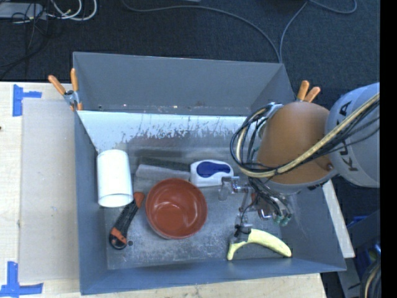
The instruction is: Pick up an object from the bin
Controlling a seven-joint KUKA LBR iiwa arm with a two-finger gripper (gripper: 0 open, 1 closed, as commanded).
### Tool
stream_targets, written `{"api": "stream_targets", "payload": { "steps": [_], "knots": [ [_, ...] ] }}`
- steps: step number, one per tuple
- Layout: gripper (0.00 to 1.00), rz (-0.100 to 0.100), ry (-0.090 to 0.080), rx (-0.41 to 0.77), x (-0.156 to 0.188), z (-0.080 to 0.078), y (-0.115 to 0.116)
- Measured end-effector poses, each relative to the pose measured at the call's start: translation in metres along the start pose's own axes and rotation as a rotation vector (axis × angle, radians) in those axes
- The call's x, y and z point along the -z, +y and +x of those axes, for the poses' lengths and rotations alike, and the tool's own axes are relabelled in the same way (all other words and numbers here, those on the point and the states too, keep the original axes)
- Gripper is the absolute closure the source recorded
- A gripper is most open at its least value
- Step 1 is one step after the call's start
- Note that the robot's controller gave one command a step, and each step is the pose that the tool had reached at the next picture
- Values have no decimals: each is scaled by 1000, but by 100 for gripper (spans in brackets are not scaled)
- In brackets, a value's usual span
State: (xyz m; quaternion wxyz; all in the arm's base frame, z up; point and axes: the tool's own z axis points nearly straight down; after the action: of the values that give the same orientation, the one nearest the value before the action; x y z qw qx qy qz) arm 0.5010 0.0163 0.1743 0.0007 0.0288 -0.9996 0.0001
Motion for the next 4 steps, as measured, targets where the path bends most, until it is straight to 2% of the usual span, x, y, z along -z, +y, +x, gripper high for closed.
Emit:
{"api": "stream_targets", "payload": {
  "steps": [1,2,3,4],
  "knots": [
    [0,1,-4,86,-14,-3,28],
    [0,0,1,227,-49,14,14],
    [0,0,-4,368,-82,0,79],
    [0,1,6,306,-91,-26,94]
  ]
}}
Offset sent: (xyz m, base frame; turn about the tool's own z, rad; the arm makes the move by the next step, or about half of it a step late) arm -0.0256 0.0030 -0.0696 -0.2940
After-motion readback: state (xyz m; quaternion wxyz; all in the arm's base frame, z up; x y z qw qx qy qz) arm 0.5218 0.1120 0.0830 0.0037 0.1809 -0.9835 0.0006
